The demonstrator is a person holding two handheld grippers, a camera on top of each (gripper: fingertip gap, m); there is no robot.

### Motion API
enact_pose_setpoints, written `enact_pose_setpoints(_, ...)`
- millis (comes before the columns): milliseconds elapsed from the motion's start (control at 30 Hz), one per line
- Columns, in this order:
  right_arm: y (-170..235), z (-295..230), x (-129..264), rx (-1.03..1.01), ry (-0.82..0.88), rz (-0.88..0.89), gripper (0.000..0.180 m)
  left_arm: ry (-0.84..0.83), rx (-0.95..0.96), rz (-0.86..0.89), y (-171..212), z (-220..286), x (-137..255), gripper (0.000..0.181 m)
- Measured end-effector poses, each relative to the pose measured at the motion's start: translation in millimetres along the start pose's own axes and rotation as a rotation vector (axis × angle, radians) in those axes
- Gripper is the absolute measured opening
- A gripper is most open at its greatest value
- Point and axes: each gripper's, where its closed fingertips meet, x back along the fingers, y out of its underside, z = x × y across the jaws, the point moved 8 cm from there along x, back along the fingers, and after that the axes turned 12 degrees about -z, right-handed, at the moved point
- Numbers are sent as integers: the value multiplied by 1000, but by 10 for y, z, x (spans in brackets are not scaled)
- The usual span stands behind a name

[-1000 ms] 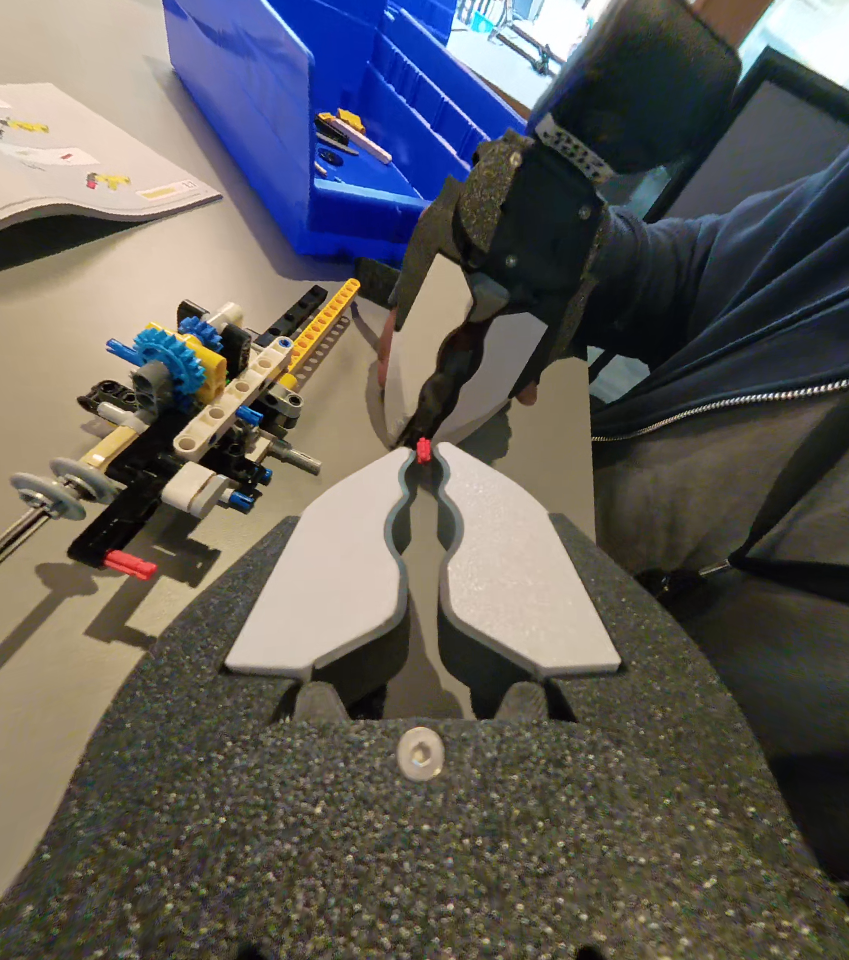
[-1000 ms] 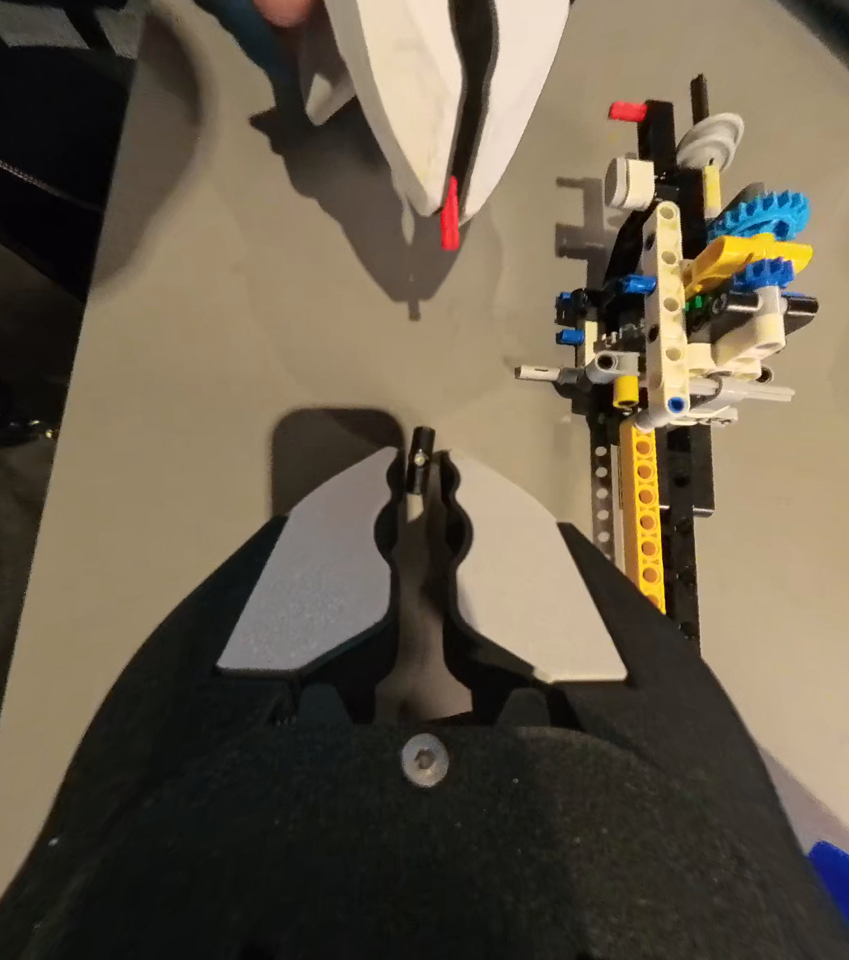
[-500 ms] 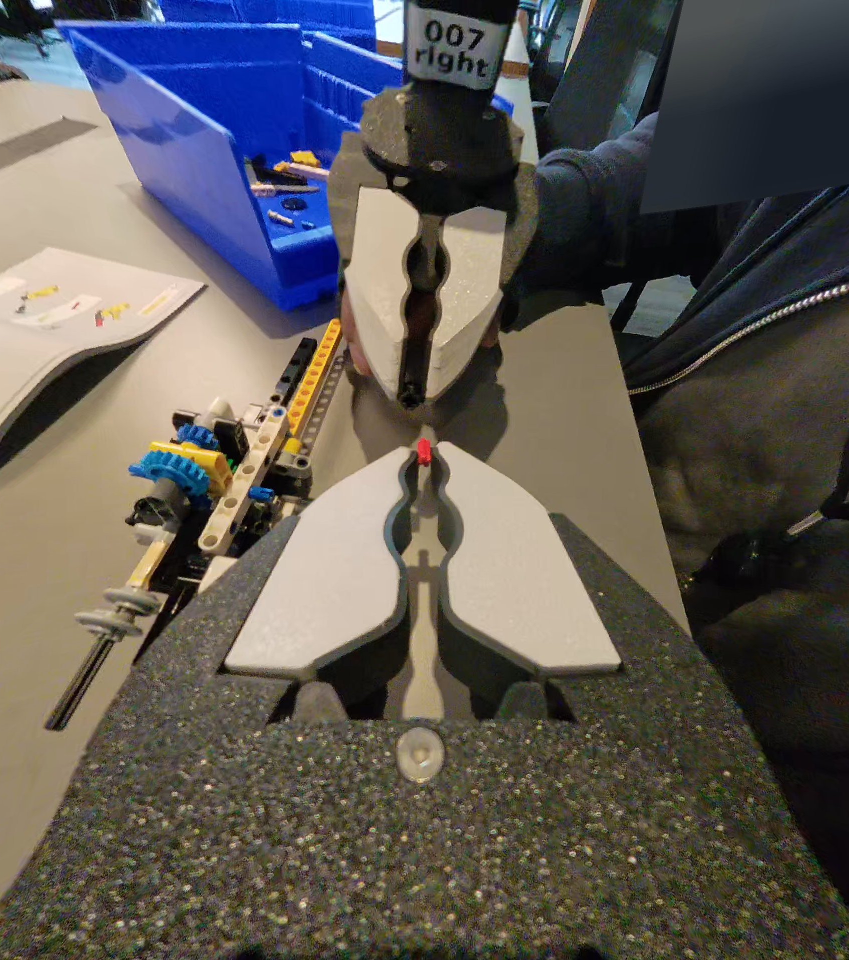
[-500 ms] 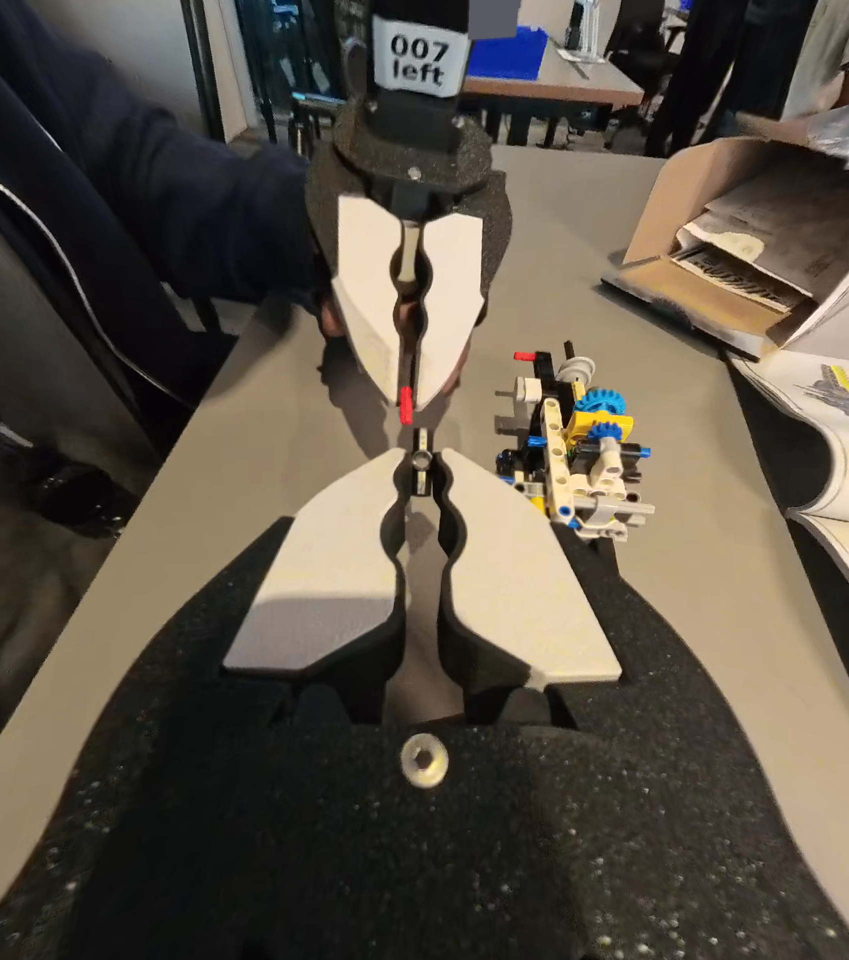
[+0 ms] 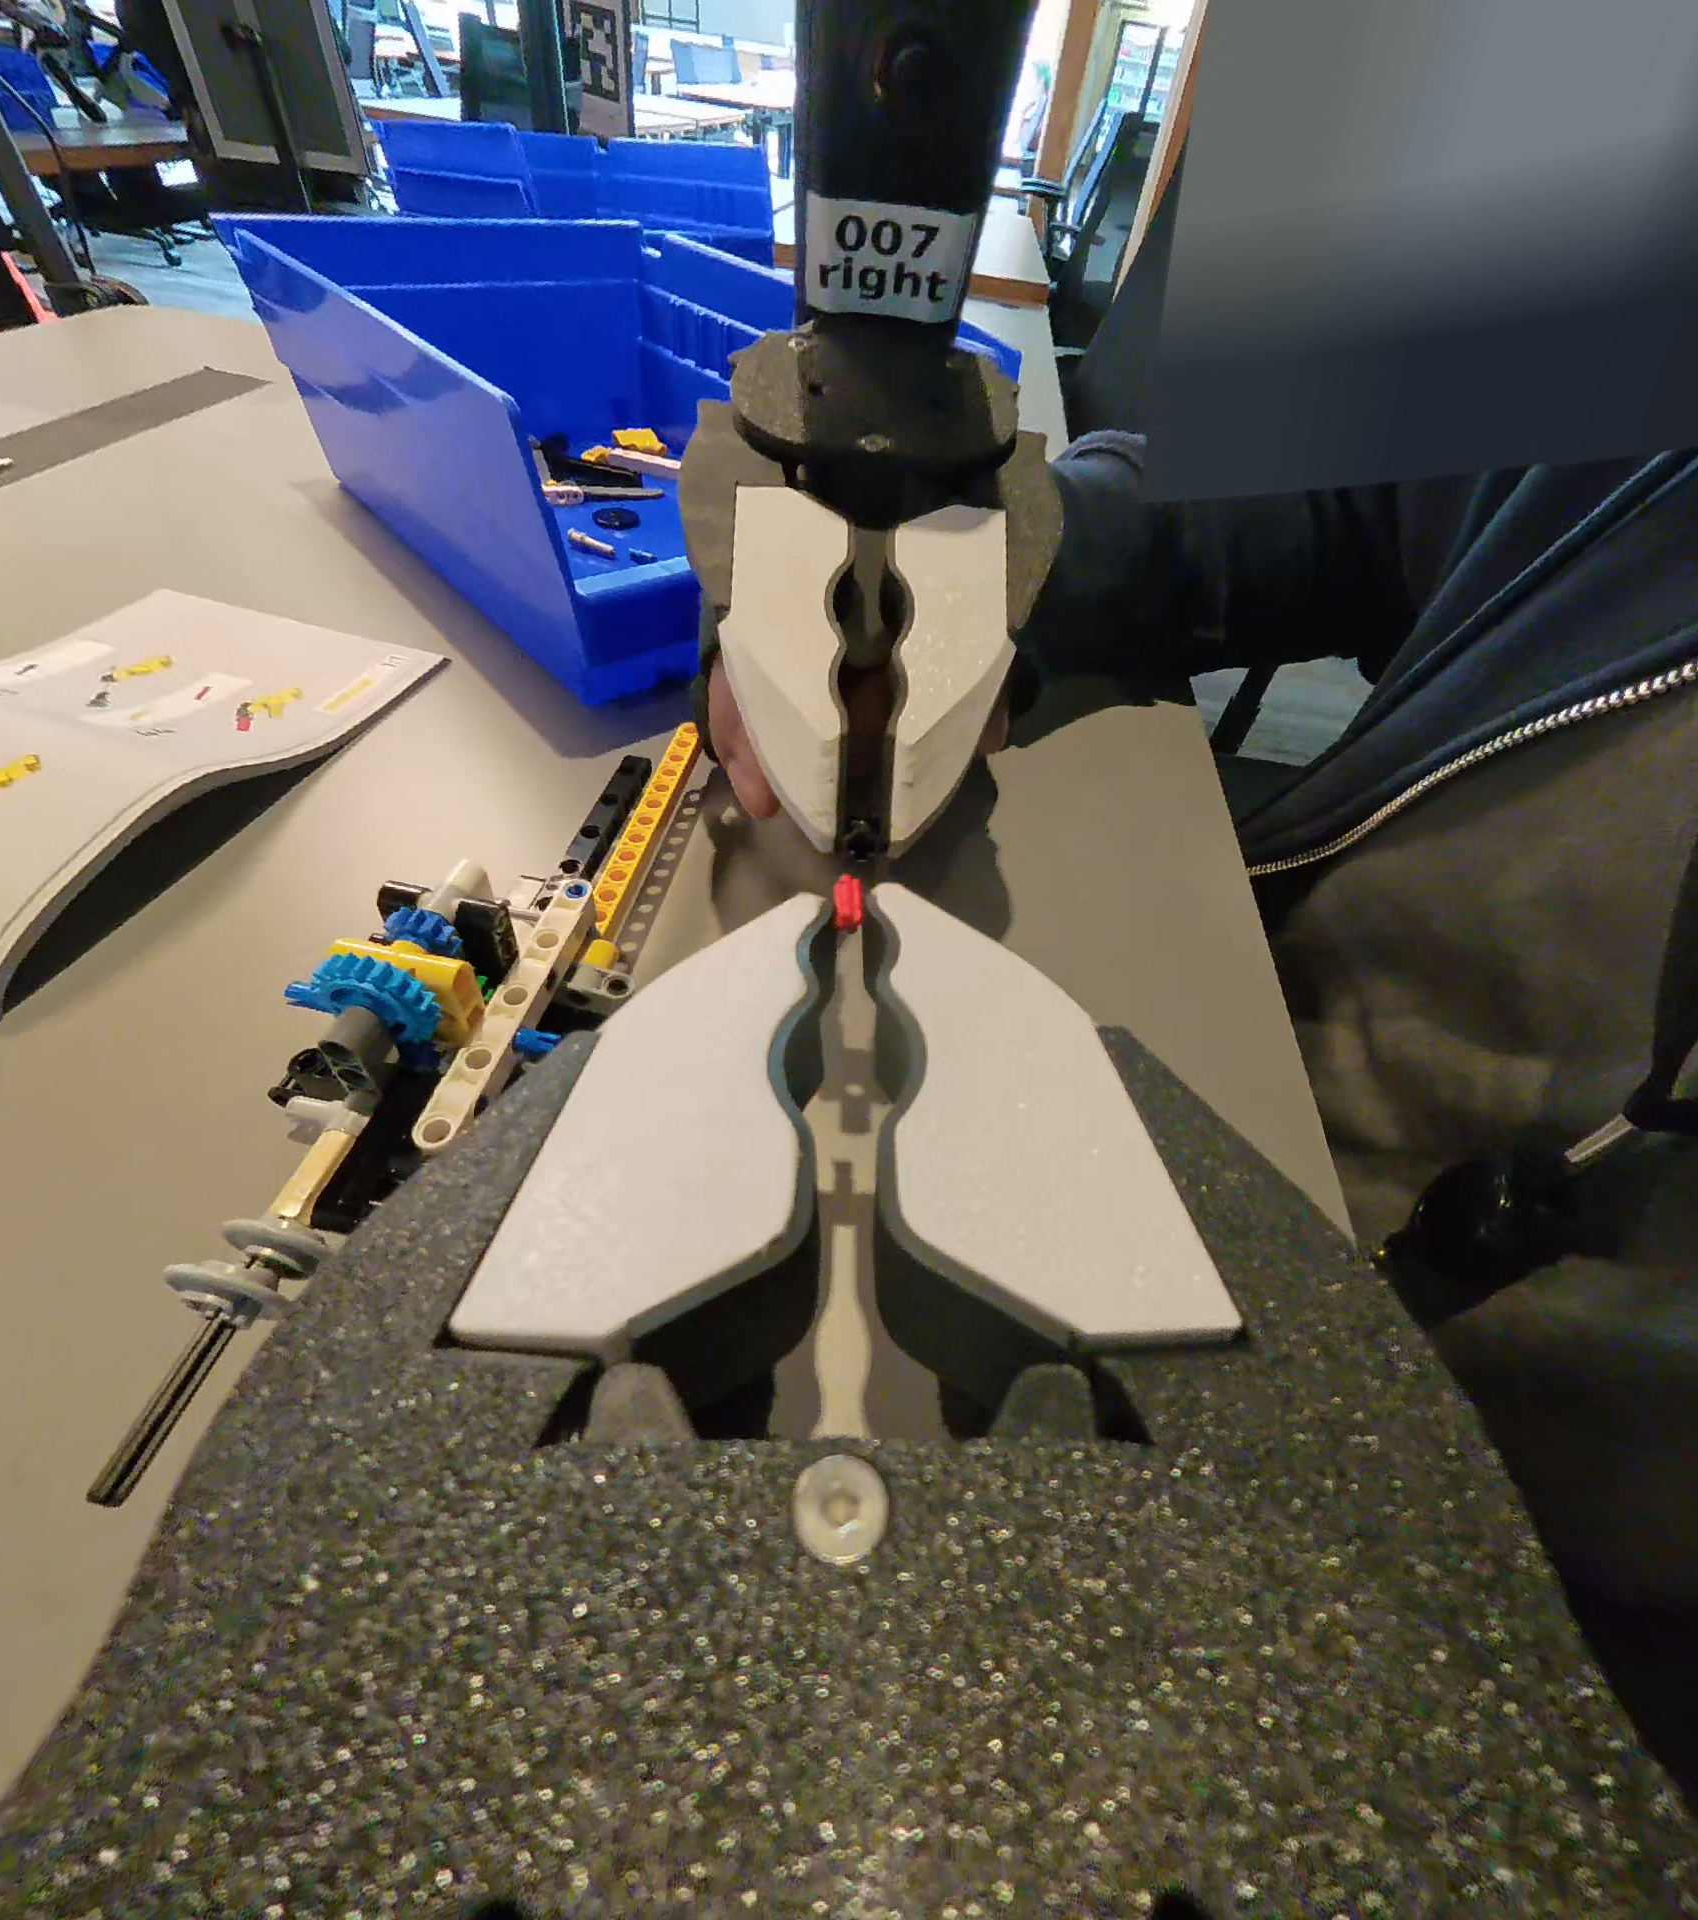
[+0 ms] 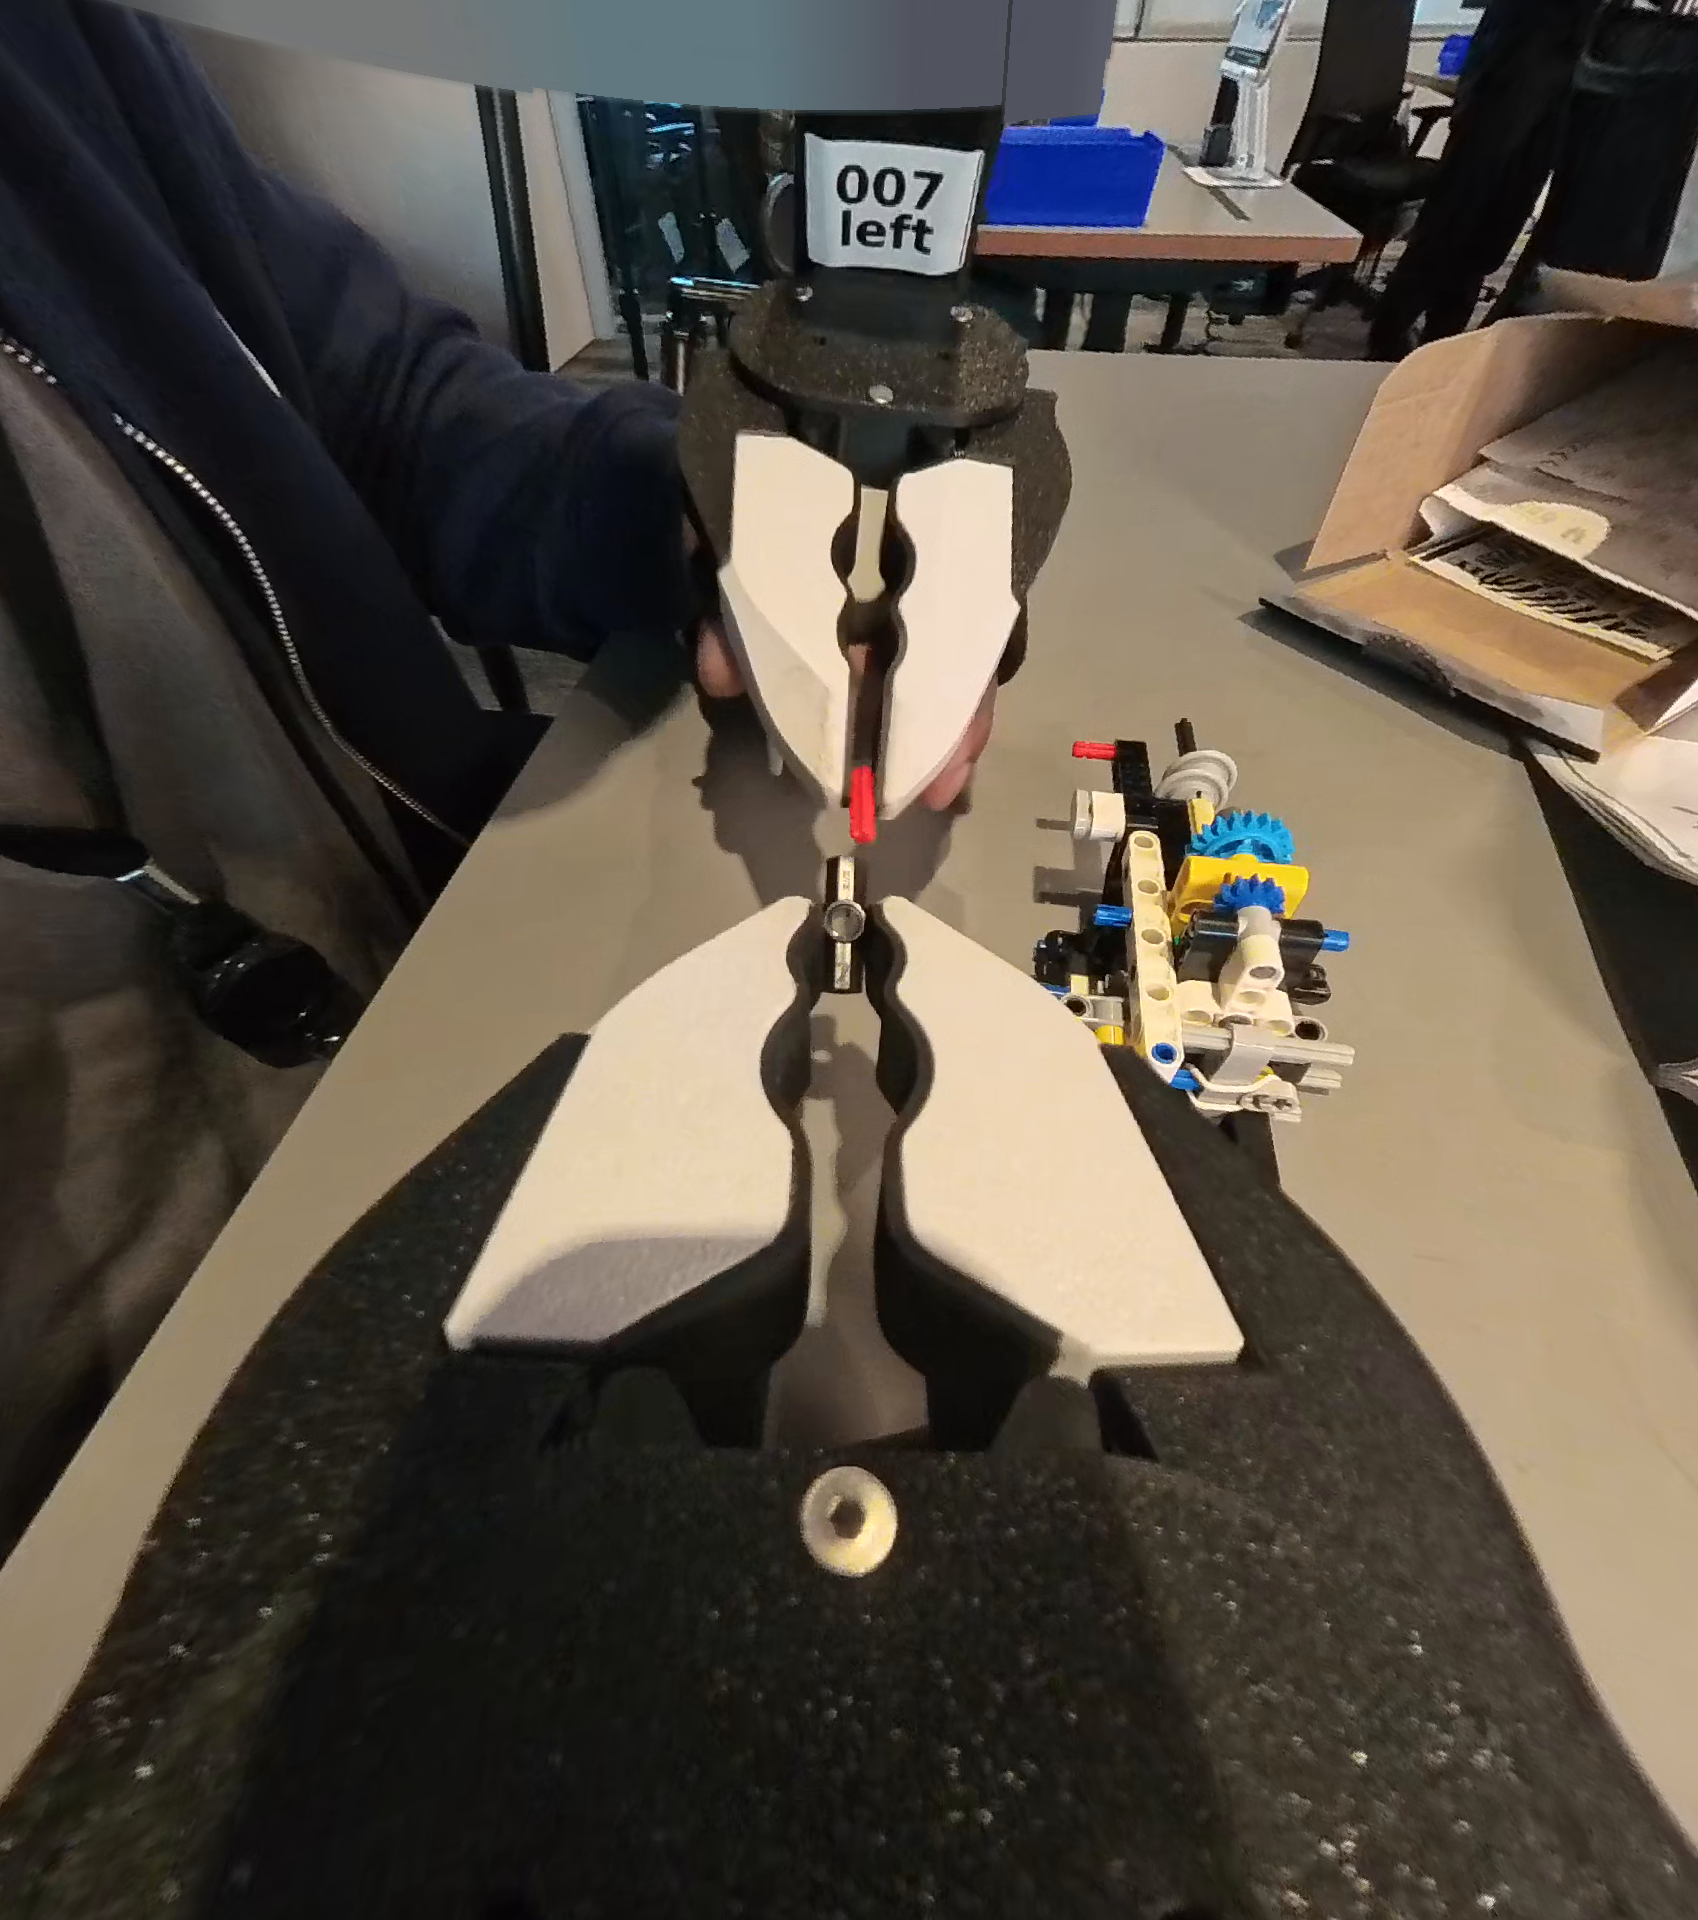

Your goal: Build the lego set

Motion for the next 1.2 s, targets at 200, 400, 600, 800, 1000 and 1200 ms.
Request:
enact_pose_setpoints(200,1,3,-8,-4,-15,-10,7,4,-7,10,-18,19,-24,4)
enact_pose_setpoints(400,5,-5,-26,0,-24,-32,7,5,-13,1,-16,25,-39,4)
enact_pose_setpoints(600,8,-13,-28,1,-36,-37,7,12,-29,-20,-10,45,-60,4)
enact_pose_setpoints(800,15,-16,-41,2,-49,-58,7,5,-62,-48,1,62,-78,4)
enact_pose_setpoints(1000,33,-23,-69,-21,-102,-104,6,-13,-147,-100,22,107,-106,4)
enact_pose_setpoints(1200,51,-21,-84,-41,-133,-133,6,-24,-188,-116,37,127,-131,4)
